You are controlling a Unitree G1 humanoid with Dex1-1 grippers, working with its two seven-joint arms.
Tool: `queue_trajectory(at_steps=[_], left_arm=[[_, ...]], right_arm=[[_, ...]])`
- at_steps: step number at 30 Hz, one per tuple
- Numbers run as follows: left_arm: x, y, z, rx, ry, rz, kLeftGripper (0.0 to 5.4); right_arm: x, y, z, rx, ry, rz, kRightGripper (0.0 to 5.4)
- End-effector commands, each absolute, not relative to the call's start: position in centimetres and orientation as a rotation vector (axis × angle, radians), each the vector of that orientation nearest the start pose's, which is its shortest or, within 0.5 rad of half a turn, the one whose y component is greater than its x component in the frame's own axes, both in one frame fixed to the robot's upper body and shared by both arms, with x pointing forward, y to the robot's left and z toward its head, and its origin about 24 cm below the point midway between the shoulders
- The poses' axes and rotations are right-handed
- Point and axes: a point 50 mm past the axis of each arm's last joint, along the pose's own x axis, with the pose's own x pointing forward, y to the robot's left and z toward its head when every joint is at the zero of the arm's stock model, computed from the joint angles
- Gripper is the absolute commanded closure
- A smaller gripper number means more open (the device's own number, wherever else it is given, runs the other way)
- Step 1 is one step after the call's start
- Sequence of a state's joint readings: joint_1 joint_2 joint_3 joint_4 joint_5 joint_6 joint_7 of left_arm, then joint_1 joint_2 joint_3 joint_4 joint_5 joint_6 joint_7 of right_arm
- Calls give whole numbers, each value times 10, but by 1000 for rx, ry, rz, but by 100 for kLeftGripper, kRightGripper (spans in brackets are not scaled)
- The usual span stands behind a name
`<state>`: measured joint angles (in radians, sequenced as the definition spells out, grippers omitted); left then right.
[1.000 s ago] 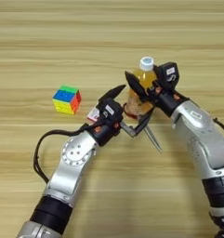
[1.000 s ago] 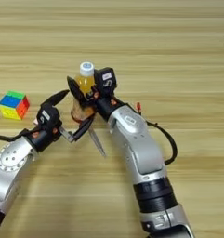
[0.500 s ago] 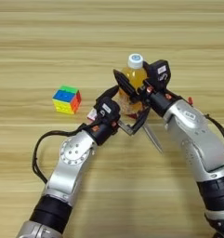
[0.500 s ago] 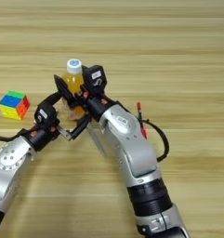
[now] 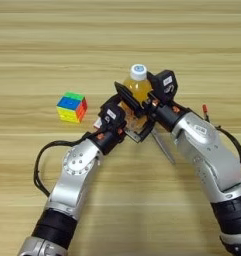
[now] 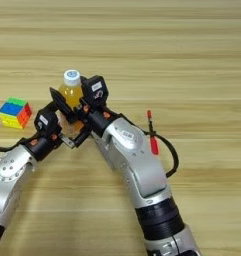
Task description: Move the objects on the table
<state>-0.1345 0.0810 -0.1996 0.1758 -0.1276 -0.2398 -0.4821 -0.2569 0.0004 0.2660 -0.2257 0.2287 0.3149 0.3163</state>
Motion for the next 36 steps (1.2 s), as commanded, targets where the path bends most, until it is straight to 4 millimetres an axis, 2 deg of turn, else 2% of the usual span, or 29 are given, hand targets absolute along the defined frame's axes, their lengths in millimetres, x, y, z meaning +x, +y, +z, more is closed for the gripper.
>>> queue_trajectory(at_steps=[1,4,5,20,21,36], left_arm=[[264,91,58,-19,-186,-680,0],[264,90,59,-28,-186,-685,0],[264,90,59,-31,-185,-688,22],[263,91,59,-41,-183,-707,164],[263,91,58,-41,-183,-707,189],[263,94,59,-38,-179,-700,200]], right_arm=[[264,-43,133,146,-161,754,190],[264,-43,131,146,-157,753,190],[264,-43,131,146,-157,753,190],[265,-44,132,147,-161,745,190],[265,-44,132,147,-162,744,190],[267,-45,130,145,-157,732,190]])
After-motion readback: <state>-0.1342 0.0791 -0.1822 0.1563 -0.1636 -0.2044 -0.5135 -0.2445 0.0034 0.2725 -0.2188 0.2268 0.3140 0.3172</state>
